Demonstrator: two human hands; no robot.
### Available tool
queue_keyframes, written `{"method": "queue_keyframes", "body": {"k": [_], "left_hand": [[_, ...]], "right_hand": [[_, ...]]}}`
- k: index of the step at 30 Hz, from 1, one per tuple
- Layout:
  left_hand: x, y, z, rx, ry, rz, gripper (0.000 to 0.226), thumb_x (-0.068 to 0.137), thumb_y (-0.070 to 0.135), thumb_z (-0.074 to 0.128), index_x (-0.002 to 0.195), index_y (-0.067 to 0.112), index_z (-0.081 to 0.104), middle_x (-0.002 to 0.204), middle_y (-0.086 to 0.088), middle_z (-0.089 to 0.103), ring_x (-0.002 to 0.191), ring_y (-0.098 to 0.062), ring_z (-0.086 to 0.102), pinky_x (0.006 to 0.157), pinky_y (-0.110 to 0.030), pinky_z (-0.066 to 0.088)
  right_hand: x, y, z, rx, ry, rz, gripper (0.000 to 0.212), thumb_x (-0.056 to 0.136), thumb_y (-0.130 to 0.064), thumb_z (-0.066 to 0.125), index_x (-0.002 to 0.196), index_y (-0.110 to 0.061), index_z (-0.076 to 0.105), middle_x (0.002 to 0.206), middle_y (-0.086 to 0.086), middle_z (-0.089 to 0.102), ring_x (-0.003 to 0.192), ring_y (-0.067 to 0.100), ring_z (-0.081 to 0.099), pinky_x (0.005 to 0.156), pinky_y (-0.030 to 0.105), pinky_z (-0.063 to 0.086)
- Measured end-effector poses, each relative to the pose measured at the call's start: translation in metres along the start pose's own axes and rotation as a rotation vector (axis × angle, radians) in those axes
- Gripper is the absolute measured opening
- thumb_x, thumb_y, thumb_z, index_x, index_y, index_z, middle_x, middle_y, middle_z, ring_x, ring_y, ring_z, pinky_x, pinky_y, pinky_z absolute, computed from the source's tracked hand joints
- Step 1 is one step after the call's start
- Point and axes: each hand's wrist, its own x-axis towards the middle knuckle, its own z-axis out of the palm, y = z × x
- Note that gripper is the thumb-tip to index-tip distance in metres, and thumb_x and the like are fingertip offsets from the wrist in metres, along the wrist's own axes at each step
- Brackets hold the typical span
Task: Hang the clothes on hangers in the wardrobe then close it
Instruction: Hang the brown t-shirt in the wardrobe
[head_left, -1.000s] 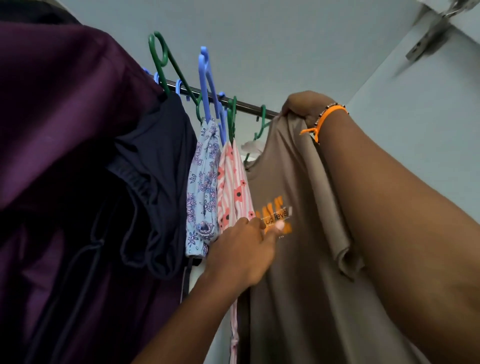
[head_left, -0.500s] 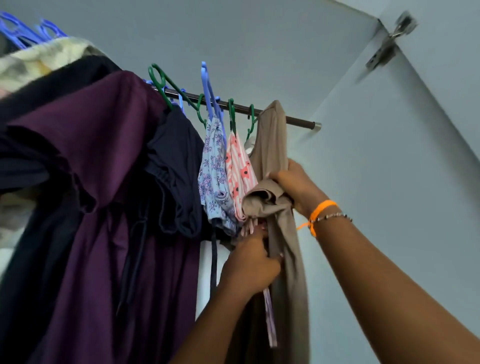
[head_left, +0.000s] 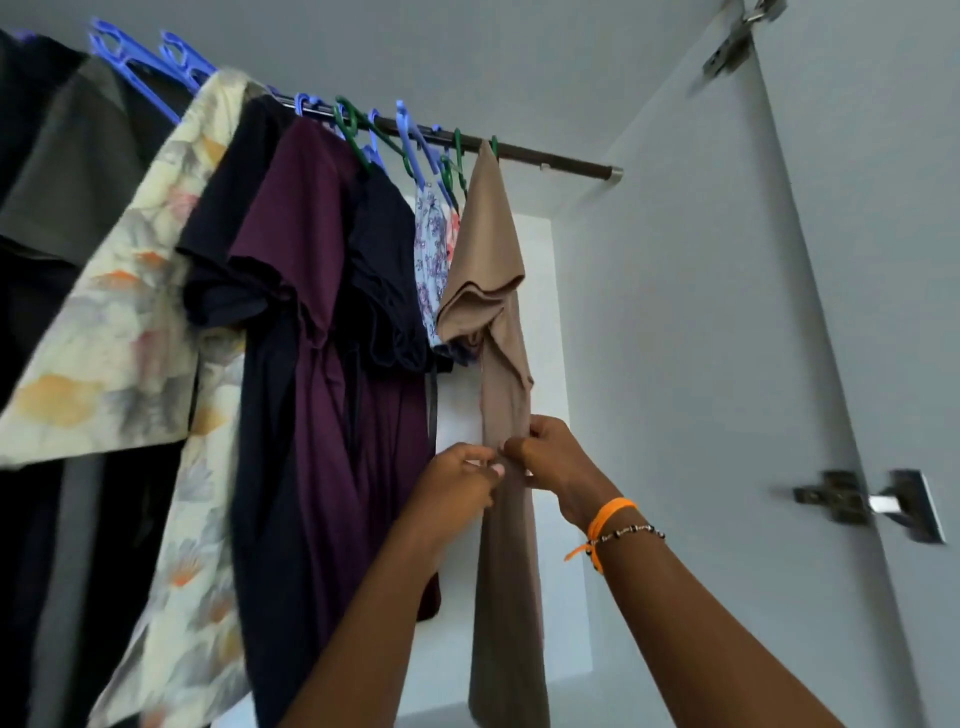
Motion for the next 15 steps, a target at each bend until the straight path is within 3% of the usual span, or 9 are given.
{"method": "queue_keyframes", "body": {"k": [4, 7, 11, 15], "left_hand": [[-0.052, 0.004, -0.008, -0.085, 0.067, -0.098, 0.020, 0.095, 0.012, 0.053, 0.115, 0.012, 0.058, 0.092, -0.003, 0.062, 0.072, -0.010, 0.057, 0.064, -0.019, 0.045], [-0.094, 0.009, -0.011, -0.157, 0.120, -0.151, 0.018, 0.096, 0.009, 0.051, 0.112, 0.012, 0.058, 0.091, -0.003, 0.061, 0.072, -0.010, 0.056, 0.064, -0.018, 0.045], [-0.155, 0.013, -0.010, -0.205, 0.228, -0.191, 0.018, 0.095, 0.010, 0.052, 0.109, 0.015, 0.063, 0.092, -0.005, 0.066, 0.078, -0.012, 0.060, 0.069, -0.021, 0.050], [-0.227, 0.017, -0.005, -0.257, 0.341, -0.245, 0.016, 0.095, 0.012, 0.052, 0.104, 0.018, 0.064, 0.091, -0.004, 0.069, 0.080, -0.013, 0.063, 0.071, -0.022, 0.049]], "right_hand": [[-0.066, -0.007, -0.002, 0.174, -0.113, 0.082, 0.014, 0.091, 0.001, 0.045, 0.093, -0.007, 0.057, 0.073, 0.003, 0.061, 0.063, 0.013, 0.055, 0.062, 0.023, 0.048], [-0.113, -0.013, -0.004, 0.225, -0.185, 0.108, 0.016, 0.092, 0.001, 0.045, 0.099, -0.004, 0.058, 0.074, 0.004, 0.063, 0.060, 0.011, 0.053, 0.057, 0.019, 0.045], [-0.176, -0.019, -0.005, 0.292, -0.273, 0.139, 0.017, 0.093, 0.001, 0.044, 0.098, -0.006, 0.059, 0.075, 0.003, 0.064, 0.059, 0.009, 0.053, 0.059, 0.018, 0.047], [-0.244, -0.021, -0.002, 0.383, -0.324, 0.131, 0.020, 0.092, -0.001, 0.046, 0.092, -0.009, 0.064, 0.075, 0.001, 0.068, 0.064, 0.007, 0.059, 0.070, 0.022, 0.053]]}}
